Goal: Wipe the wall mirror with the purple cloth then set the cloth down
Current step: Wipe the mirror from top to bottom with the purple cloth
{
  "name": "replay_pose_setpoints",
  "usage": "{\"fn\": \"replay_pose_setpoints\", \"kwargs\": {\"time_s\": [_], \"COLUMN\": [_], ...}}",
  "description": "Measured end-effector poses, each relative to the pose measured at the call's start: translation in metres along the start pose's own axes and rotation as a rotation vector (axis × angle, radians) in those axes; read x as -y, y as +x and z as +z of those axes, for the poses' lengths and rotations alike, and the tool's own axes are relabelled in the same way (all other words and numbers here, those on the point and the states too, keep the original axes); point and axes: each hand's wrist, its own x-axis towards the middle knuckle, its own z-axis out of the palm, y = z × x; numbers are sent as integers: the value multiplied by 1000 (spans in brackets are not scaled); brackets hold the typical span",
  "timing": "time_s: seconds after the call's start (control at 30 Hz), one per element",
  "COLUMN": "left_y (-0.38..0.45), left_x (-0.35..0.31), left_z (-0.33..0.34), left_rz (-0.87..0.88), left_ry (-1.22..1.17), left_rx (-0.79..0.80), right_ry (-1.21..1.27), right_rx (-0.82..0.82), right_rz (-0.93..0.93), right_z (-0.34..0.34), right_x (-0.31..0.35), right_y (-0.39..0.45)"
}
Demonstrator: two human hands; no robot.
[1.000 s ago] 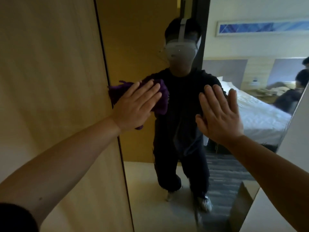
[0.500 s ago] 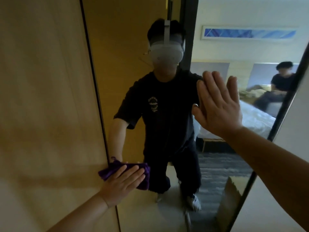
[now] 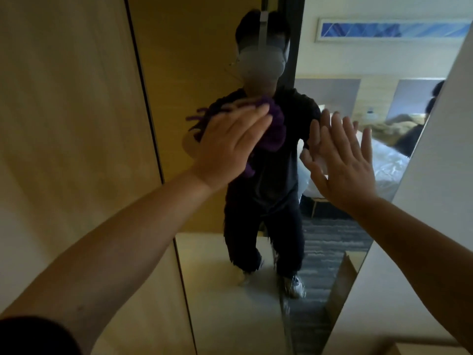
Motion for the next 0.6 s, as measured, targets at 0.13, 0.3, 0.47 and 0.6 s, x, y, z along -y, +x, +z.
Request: {"fn": "replay_pose_setpoints", "kwargs": {"time_s": [0.13,0.3,0.47,0.6], "left_y": [9,-67,-194,-255], "left_x": [-1,-33,-68,-90], "left_z": [34,51,54,49], "left_rz": [50,151,294,328], "left_ry": [169,171,197,211], "left_rx": [101,155,381,543], "right_ry": [-38,-29,-26,-34], "right_rx": [27,-67,-116,-106], "right_rz": [-17,-67,-72,-69], "right_z": [18,36,41,39], "right_x": [-21,-27,-29,-28], "right_y": [-25,-29,-30,-28]}}
